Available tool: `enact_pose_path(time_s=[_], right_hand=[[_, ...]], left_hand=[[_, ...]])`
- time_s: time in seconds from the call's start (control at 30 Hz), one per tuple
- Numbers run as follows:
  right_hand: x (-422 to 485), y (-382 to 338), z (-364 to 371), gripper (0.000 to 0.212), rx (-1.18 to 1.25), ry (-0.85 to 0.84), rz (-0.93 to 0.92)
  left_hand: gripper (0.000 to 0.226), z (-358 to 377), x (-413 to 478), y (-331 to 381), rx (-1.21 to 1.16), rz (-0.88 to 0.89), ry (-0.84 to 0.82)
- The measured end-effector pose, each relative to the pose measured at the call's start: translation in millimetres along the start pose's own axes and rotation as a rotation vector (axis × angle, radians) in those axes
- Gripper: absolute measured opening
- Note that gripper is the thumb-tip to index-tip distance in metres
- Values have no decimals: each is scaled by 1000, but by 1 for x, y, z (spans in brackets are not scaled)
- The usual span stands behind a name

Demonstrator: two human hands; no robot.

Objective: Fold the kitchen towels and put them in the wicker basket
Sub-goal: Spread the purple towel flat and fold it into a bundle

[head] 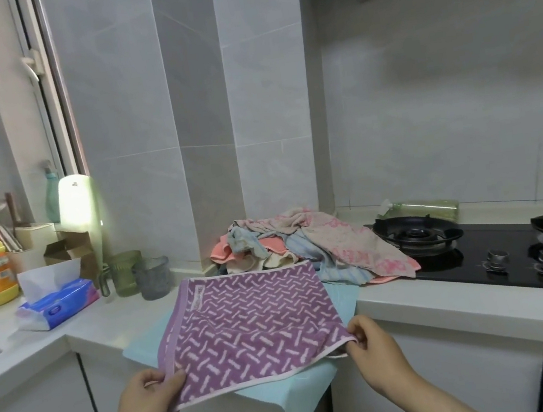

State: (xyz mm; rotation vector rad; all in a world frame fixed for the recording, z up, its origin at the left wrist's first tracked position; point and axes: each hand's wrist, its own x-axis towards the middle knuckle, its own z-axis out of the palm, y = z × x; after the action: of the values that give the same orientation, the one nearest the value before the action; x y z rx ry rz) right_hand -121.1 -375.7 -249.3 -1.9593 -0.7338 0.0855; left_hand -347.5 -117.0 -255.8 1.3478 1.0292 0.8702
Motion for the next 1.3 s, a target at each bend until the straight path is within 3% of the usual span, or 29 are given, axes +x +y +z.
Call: enact_pose_path(time_s=[0.3, 0.43, 0.57, 0.8, 0.9, 0.97, 1.13, 1.3], right_hand=[[-6, 1, -7, 23, 212, 2, 99], [-16, 4, -17, 15, 260, -107, 119], [-19, 5, -23, 27, 328, -194, 193], [-15, -7, -33, 25, 576, -382, 529], [-15, -17, -44, 20, 477, -512, 499], [-13, -19, -48, 22, 431, -500, 436], [-9, -25, -47, 23, 488, -390, 354], [-10, -24, -51, 22, 404, -420, 290]], left_hand=[[8, -14, -4, 6, -92, -127, -103], [20, -21, -8, 11, -17, -95, -143], [23, -24, -13, 13, -35, -77, -120], [18, -27, -13, 22, -286, -193, -196], [9, -32, -14, 31, -358, -207, -292], [4, -34, -18, 35, -231, -144, -344], [7, -32, -21, 43, 75, 46, -246], [7, -36, -22, 52, 37, -42, -239]])
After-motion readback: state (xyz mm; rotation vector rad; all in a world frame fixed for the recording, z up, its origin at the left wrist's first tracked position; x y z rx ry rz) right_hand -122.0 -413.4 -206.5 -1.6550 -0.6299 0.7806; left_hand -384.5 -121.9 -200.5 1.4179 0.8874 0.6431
